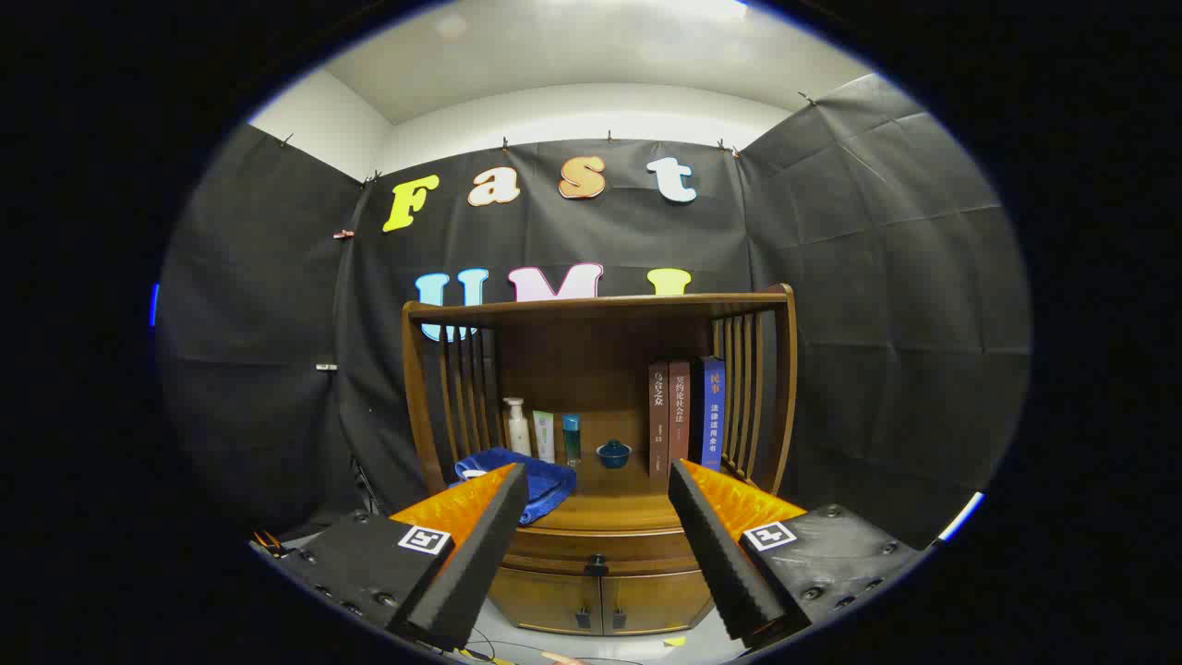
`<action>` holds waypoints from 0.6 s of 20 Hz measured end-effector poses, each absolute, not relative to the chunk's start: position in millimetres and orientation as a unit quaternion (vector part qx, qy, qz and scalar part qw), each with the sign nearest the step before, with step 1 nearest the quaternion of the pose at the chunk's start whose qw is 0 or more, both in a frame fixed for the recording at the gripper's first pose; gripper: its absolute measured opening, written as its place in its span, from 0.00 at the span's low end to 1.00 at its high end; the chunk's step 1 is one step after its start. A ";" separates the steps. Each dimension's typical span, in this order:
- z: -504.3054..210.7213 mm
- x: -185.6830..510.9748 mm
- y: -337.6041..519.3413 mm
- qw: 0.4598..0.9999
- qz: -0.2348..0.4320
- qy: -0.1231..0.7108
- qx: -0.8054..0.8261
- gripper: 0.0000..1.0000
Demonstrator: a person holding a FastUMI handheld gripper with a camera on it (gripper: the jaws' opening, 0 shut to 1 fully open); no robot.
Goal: Pull open the drawer, take out the items inside it, and place them on the countertop above the cabinet.
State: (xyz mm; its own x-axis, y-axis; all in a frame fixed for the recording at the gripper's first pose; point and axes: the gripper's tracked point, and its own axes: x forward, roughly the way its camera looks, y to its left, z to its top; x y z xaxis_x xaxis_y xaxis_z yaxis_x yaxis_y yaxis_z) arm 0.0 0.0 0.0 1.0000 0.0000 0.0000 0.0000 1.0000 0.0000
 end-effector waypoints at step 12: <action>6.1 -3.3 -3.3 1.000 -0.006 -0.012 0.000 0.99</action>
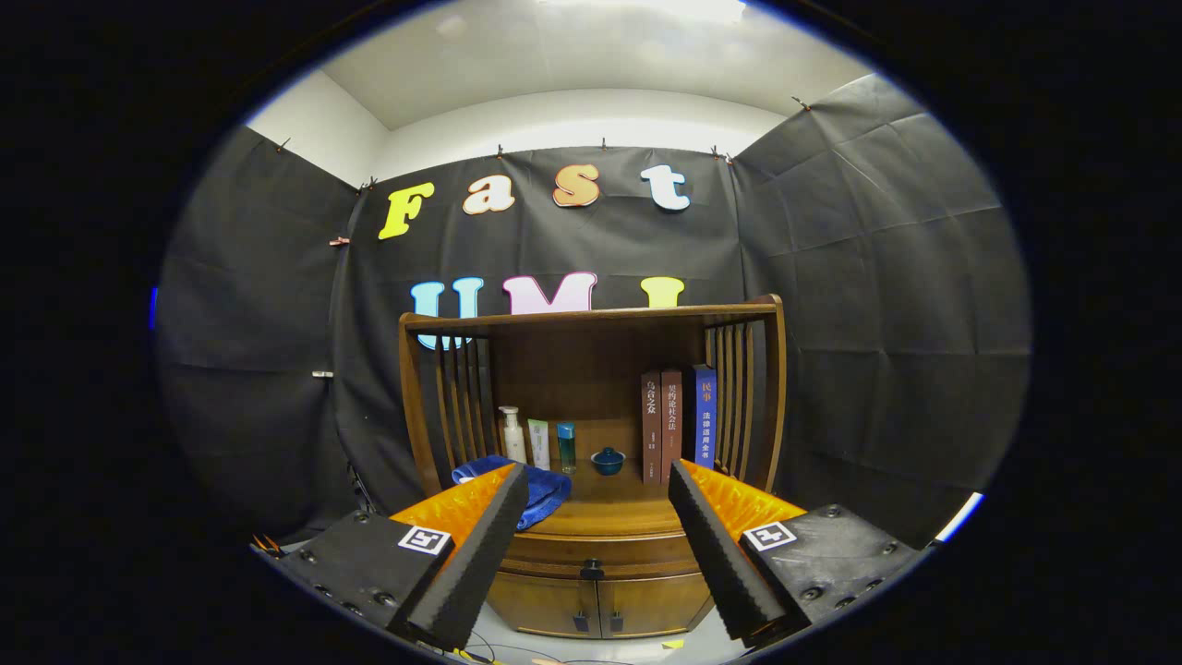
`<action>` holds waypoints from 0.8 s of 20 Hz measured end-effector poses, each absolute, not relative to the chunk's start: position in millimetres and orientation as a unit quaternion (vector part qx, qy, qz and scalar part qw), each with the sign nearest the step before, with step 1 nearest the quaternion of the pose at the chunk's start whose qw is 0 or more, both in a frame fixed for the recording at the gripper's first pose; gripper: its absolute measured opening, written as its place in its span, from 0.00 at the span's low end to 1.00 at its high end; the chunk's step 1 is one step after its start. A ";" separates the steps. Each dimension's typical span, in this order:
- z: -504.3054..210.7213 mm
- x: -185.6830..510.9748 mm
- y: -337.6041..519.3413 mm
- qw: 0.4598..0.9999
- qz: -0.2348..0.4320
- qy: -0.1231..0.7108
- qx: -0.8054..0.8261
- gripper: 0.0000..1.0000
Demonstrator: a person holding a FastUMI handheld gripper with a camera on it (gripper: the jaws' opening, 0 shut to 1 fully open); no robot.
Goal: Pull open the drawer, take out the items inside it, and place them on the countertop above the cabinet.
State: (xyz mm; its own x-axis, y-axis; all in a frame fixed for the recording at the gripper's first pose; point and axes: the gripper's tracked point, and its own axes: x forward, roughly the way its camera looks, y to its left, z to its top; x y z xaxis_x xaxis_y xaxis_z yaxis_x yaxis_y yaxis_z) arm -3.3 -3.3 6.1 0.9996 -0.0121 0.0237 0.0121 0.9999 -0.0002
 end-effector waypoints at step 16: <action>0.3 5.2 -8.2 1.000 -0.010 -0.007 -0.009 0.99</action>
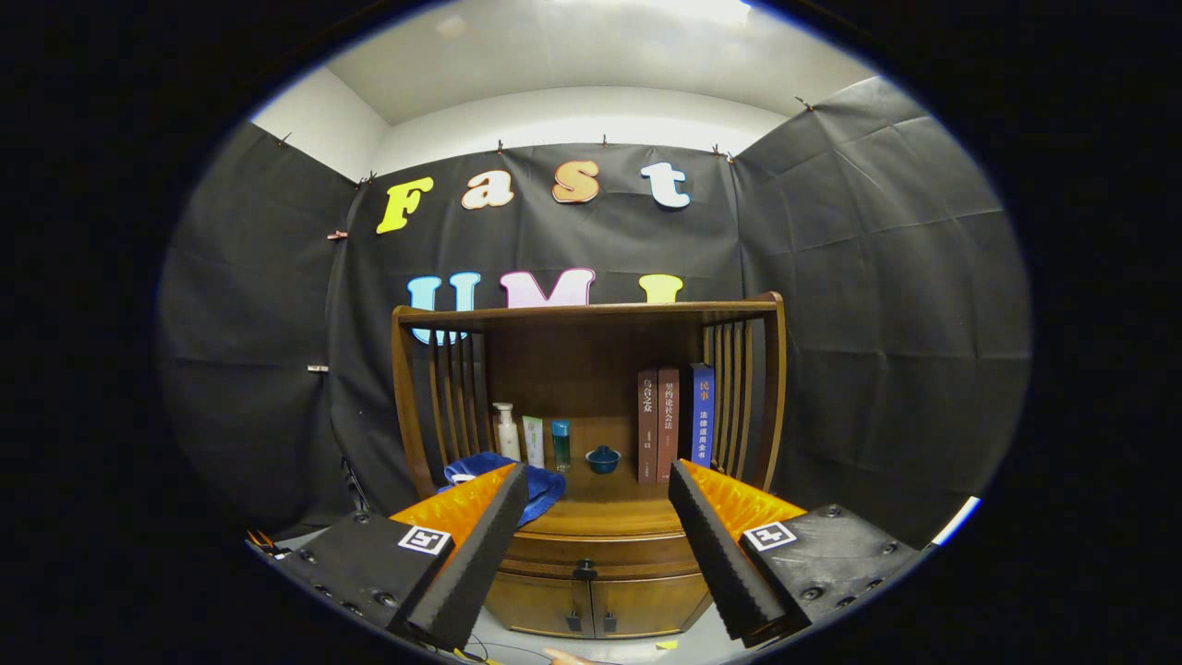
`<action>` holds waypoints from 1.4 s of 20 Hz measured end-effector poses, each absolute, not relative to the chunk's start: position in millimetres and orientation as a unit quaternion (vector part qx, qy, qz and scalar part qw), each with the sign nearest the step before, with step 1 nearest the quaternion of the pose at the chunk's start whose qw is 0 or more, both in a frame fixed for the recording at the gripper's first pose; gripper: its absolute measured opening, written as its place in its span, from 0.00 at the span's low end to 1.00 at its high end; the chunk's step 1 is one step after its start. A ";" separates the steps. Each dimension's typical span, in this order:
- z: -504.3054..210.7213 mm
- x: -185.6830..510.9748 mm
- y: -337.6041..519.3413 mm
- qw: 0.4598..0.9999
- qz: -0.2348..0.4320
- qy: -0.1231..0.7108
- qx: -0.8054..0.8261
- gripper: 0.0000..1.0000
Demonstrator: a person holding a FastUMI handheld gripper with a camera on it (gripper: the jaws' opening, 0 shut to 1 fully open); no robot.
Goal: Pull open the drawer, take out the items inside it, and place them on the countertop above the cabinet.
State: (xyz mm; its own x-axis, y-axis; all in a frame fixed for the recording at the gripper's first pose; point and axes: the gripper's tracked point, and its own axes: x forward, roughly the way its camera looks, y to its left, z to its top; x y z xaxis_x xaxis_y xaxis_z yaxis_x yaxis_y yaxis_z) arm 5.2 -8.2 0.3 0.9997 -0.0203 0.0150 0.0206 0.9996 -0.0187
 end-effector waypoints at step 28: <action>-258.8 147.3 0.0 0.984 -0.019 0.176 0.004 1.00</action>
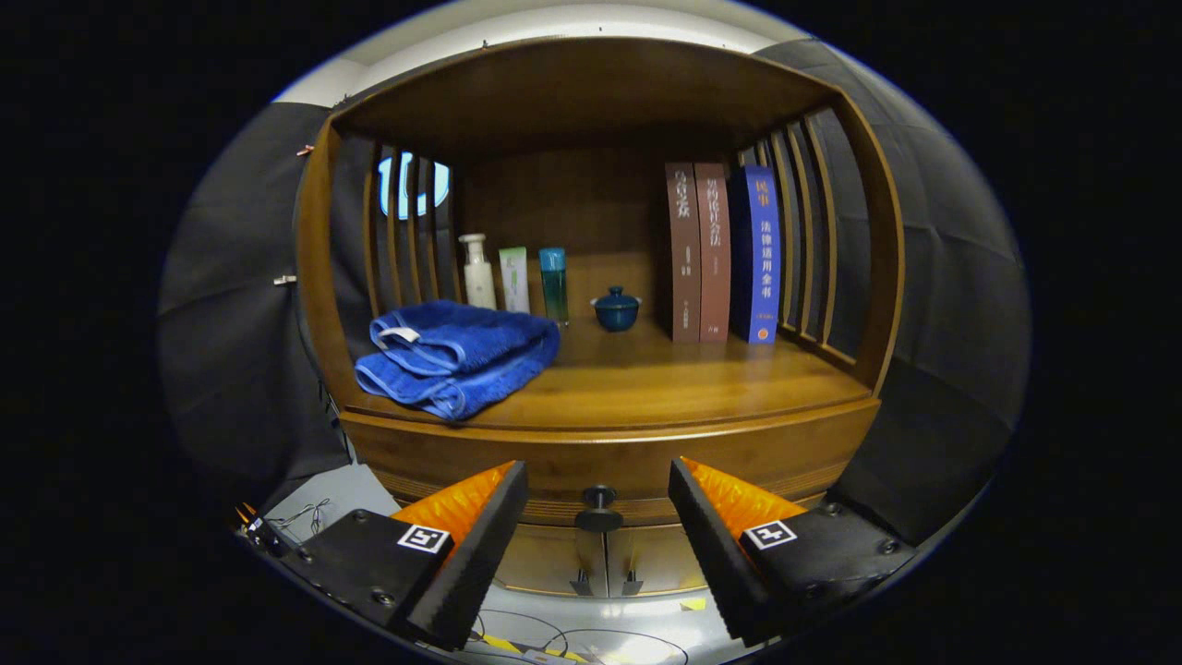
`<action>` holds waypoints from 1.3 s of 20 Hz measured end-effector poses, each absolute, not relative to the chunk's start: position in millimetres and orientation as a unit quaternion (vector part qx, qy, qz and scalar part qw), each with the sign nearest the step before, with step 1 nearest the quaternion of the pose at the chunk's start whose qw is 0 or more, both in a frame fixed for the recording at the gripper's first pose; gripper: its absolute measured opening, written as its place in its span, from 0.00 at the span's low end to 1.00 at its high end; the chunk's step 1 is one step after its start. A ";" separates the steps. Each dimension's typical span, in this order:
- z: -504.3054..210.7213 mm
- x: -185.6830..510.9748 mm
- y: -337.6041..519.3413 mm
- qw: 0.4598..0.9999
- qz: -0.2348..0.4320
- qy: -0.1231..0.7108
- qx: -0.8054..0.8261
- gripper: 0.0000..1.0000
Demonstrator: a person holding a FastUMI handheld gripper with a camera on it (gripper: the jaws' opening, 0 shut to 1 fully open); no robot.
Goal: Pull open the drawer, take out the items inside it, and place them on the countertop above the cabinet.
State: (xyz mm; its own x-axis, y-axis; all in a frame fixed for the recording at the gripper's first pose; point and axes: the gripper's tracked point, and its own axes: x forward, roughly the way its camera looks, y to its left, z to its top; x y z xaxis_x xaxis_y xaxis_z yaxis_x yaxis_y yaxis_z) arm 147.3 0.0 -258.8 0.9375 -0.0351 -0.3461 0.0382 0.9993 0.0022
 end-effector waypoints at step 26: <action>-348.4 179.9 -3.2 0.962 -0.038 0.270 -0.020 0.40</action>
